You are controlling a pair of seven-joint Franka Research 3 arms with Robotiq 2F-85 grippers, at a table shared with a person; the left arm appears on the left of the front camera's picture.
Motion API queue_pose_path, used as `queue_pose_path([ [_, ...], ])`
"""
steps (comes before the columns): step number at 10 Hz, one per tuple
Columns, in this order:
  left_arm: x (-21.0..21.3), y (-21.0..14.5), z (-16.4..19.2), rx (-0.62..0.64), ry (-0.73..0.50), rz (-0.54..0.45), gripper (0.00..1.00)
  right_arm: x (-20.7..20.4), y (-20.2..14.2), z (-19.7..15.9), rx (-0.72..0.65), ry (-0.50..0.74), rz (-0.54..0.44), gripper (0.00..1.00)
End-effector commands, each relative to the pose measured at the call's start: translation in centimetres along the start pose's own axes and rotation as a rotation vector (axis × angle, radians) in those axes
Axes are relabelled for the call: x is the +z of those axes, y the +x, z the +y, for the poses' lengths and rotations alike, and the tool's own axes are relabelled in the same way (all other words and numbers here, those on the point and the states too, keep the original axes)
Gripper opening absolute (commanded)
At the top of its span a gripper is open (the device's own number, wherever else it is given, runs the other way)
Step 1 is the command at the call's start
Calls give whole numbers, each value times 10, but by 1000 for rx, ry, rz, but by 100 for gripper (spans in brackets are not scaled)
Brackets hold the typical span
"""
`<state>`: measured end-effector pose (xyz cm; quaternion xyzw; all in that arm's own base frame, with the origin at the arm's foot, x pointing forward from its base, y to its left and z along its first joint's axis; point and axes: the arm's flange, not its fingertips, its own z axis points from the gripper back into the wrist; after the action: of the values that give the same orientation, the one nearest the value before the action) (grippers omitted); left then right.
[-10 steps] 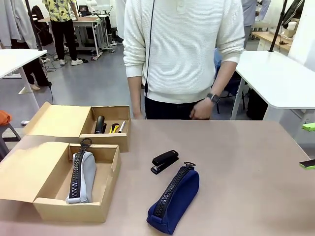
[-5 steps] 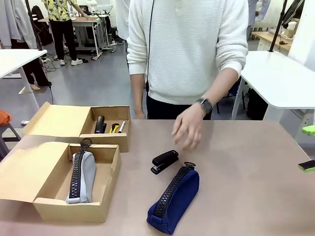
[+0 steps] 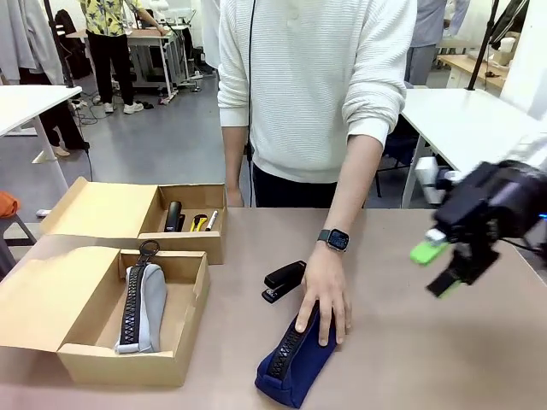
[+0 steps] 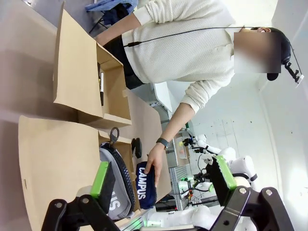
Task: Place items inside the box.
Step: Pick up a Pencil pouch or Stapler and place it inside the Mailer Box closest to the robot.
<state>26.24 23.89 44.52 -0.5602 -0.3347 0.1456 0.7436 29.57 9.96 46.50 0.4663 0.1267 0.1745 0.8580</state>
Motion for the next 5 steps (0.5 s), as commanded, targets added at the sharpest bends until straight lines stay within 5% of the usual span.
queue_pose_path([
  [1, 0, 1, -2, -14, -22, -13, 100, 61, -99, -64, -8, 102, -313, 100],
  [3, 0, 1, -2, -14, -22, -13, 100, 61, -161, -90, -127, 92, -661, 100],
  [4, 0, 1, -2, -14, -22, -13, 100, 74, -74, -58, -46, 112, -292, 100],
  [5, 0, 1, -2, -14, -22, -13, 100, 74, -74, -58, -46, 112, -292, 100],
])
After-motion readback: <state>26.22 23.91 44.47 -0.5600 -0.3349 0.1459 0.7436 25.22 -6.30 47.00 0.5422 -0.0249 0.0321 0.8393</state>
